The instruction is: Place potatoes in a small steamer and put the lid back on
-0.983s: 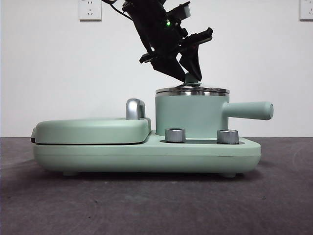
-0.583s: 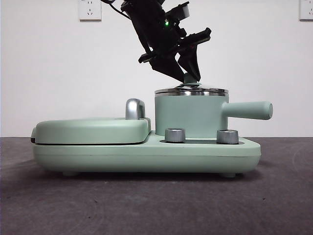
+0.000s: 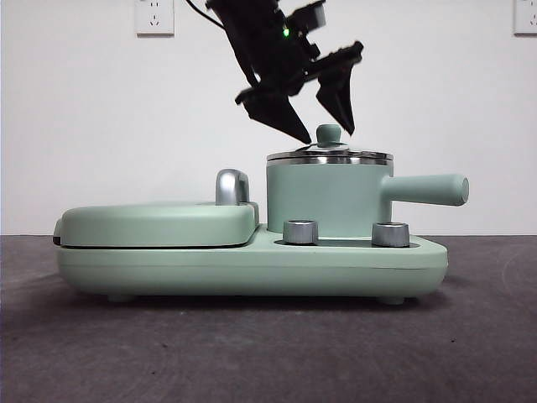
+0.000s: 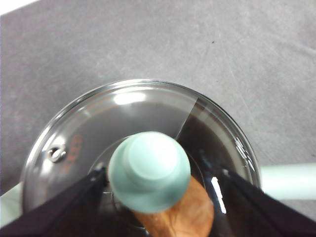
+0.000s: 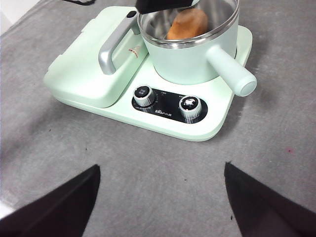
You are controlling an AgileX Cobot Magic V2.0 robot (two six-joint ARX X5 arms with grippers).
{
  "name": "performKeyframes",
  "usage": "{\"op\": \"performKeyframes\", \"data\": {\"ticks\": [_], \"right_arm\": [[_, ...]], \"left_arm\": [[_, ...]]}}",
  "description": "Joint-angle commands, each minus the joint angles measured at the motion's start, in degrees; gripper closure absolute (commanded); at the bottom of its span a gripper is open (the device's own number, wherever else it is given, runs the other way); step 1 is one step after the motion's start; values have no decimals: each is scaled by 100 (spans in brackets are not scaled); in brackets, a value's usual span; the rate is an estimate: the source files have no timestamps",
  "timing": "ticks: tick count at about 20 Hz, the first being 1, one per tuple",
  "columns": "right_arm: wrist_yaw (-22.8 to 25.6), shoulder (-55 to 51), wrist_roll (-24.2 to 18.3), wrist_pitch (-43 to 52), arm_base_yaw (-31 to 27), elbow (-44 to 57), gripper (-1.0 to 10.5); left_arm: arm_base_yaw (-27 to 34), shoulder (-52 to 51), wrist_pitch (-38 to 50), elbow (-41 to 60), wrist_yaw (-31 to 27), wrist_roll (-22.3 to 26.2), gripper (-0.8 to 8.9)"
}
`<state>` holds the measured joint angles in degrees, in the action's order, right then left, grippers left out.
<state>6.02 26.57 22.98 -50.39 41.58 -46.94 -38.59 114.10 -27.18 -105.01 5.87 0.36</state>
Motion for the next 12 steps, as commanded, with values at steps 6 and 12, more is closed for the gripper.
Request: {"op": "performKeyframes", "data": {"ticks": [6, 12], "right_arm": [[0, 26, 177, 68, 44, -33, 550], [-699, 31, 24, 70, 61, -33, 550]], "left_arm": [[-48, -1381, -1517, -155, -9, 63, 375], [-280, -2601, -3364, -151, -7, 24, 376]]}}
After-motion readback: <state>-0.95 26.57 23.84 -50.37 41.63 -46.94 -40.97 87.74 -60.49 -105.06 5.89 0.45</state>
